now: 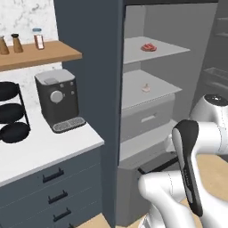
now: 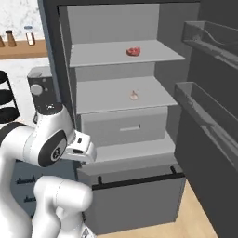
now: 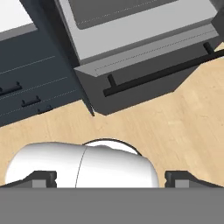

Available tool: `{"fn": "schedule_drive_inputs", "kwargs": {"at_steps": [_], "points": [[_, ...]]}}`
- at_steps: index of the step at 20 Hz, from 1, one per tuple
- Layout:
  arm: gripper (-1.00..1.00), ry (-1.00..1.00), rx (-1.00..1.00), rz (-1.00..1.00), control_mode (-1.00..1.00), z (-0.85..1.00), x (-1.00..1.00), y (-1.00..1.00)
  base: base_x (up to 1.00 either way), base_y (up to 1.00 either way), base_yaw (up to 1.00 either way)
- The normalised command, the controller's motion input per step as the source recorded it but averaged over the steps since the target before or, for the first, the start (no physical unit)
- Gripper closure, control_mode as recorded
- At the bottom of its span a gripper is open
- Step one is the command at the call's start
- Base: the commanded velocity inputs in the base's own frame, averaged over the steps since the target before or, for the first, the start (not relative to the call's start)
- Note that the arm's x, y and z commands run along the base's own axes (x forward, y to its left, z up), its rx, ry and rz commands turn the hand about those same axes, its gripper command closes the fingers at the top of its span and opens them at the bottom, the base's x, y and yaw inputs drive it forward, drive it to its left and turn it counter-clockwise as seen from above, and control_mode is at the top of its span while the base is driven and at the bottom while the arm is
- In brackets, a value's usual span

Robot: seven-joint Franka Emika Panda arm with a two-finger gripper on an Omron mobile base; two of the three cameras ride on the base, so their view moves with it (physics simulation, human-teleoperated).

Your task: Place one garlic and one steak in each tupperware on the nearby counter, to pack two identical lunches.

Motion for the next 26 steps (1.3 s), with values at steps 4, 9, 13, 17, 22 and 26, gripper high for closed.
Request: {"fn": "schedule_drive_inputs", "kwargs": {"at_steps": [4,9,13,17,22,26], "points": [[-1.00,0.00,0.00,0.00,1.00,0.00,0.00,0.00,0.77,-0.51,0.19],[-1.00,0.00,0.00,0.00,1.00,0.00,0.00,0.00,0.79,-0.32,0.19],[-1.00,0.00,0.00,0.00,1.00,0.00,0.00,0.00,0.45,-0.45,0.16],[-1.00,0.00,0.00,0.00,1.00,0.00,0.00,0.00,0.33,-0.23,0.13],[-1.00,0.00,0.00,0.00,1.00,0.00,0.00,0.00,0.00,0.00,0.00],[-1.00,-0.28,0.00,0.04,-1.00,0.14,-0.07,-0.02,0.00,0.00,0.00]]}}
